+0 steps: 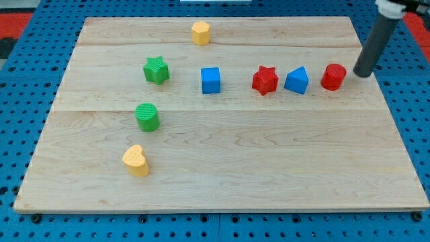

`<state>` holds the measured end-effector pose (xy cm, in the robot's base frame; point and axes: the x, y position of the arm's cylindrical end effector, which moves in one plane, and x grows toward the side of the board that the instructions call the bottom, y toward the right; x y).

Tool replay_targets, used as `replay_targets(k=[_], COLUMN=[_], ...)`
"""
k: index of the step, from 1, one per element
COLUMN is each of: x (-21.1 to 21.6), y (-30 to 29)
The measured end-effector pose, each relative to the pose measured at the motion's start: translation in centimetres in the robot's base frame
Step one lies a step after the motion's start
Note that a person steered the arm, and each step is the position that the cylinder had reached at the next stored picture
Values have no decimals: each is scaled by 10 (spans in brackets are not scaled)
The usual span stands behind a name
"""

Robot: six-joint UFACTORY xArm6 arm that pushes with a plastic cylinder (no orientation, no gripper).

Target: Move the red circle and triangle towards the bottom side

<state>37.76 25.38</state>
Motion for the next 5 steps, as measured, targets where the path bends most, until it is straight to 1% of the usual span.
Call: replay_targets(k=[1, 2, 3, 4, 5], x=[2, -39, -48, 8, 37], y=[-62, -51, -81, -75, -72])
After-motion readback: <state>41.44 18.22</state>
